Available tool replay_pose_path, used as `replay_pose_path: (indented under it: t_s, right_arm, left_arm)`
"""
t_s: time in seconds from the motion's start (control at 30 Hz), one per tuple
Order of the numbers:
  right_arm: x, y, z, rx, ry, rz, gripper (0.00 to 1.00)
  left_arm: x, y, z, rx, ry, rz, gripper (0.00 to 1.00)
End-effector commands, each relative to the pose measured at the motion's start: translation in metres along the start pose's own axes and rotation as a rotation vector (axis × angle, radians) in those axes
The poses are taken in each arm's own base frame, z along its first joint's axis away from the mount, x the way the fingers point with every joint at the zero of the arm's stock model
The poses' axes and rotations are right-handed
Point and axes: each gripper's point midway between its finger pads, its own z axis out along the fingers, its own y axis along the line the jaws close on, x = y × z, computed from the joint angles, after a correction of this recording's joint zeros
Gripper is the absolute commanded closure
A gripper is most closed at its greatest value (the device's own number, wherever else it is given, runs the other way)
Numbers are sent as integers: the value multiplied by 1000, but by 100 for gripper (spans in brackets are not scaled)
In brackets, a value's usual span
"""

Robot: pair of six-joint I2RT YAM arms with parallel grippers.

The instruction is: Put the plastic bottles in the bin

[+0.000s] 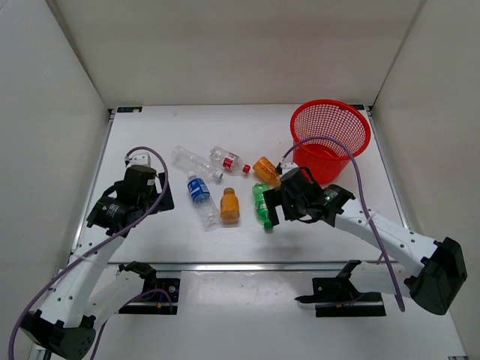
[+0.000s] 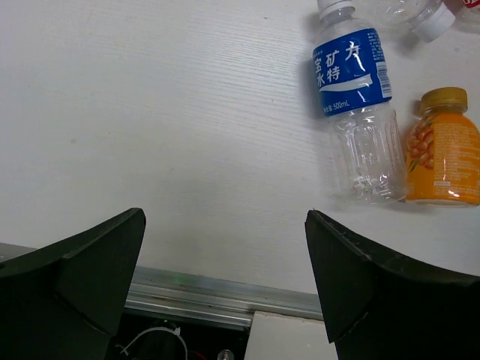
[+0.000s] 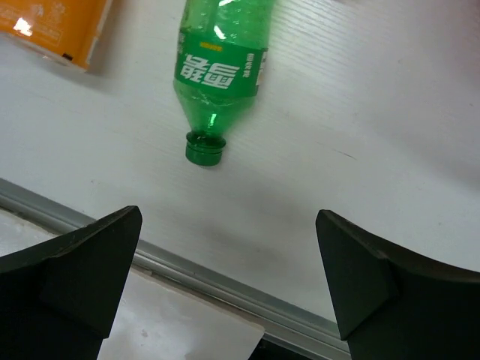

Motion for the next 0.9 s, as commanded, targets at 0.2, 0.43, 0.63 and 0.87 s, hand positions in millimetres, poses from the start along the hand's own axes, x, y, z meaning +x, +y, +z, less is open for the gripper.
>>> replay_pose_path:
  t_s: [0.2, 0.43, 0.63, 0.87]
  right_arm:
    - [-25, 29, -10, -96, -160, -131, 1]
    - [-38, 47, 35, -35, -123, -209, 1]
    - [-59, 32, 67, 43, -130, -66, 2]
    - [-43, 11, 98, 69, -122, 14, 3]
  left_arm:
    - [-43, 8, -29, -40, -101, -2, 1]
    - [-36, -10, -20, 40, -77, -20, 1]
    - [-17, -24, -11, 111, -30, -18, 2]
    - [4, -26, -2, 118, 28, -6, 1]
